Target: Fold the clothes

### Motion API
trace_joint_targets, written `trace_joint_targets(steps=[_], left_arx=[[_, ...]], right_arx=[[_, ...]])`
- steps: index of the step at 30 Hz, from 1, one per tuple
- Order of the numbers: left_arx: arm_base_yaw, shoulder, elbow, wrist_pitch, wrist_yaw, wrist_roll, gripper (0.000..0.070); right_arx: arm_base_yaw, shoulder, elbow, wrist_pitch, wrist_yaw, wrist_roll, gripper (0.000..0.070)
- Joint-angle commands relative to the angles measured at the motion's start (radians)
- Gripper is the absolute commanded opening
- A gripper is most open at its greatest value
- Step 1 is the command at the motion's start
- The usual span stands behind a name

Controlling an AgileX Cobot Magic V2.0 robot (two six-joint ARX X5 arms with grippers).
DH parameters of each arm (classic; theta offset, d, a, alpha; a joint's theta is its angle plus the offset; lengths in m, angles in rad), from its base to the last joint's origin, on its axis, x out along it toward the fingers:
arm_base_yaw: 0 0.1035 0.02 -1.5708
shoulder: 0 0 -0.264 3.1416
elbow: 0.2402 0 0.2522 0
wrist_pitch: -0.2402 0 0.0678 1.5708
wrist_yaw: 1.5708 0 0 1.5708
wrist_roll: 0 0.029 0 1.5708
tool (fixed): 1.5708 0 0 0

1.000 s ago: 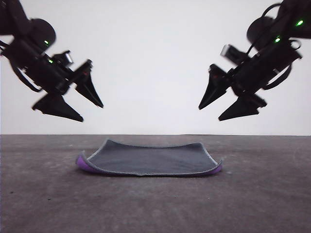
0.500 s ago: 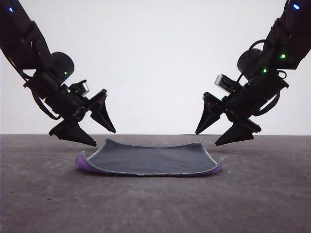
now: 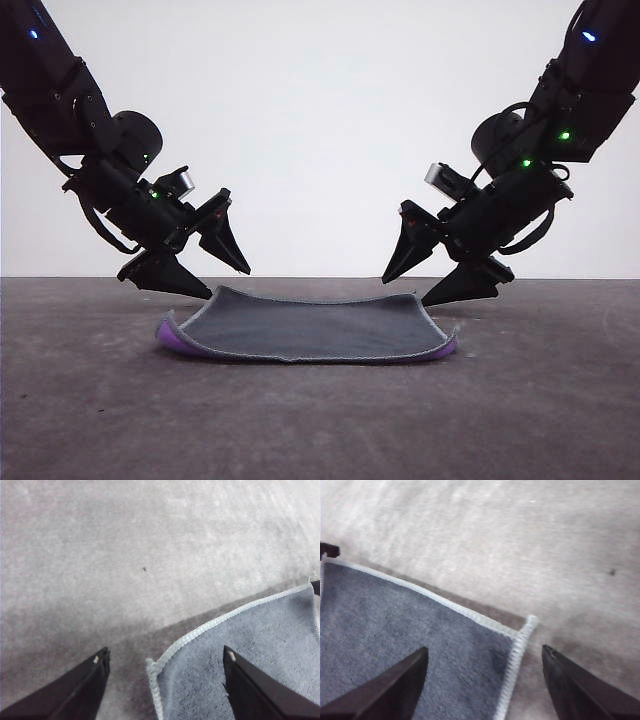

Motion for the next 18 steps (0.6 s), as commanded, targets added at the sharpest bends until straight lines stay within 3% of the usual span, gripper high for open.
trace_joint_targets(steps=[1,4,11,13,18], left_arx=[[-0.008,0.035,0.026,0.016,0.005,-0.001,0.042],[-0.012,0.038,0.026,0.013,0.005,-0.001,0.0416],[-0.024,0.038,0.026,0.013,0.005,-0.001,0.0308],[-0.026,0.038,0.026,0.013,0.005,-0.001,0.0296],[-0.028,0.039,0.026,0.011,0.004,-0.001,0.0001]], right_arx=[[0.008,0.047,0.026,0.011,-0.008,0.03,0.0455],[0.012,0.064,0.028,0.013,-0.016,0.035,0.0455],[0.018,0.066,0.037,0.028,-0.062,0.061,0.0434],[0.018,0.066,0.041,0.028,-0.064,0.065,0.0372],[0.019,0.066,0.047,0.027,-0.063,0.061,0.0114]])
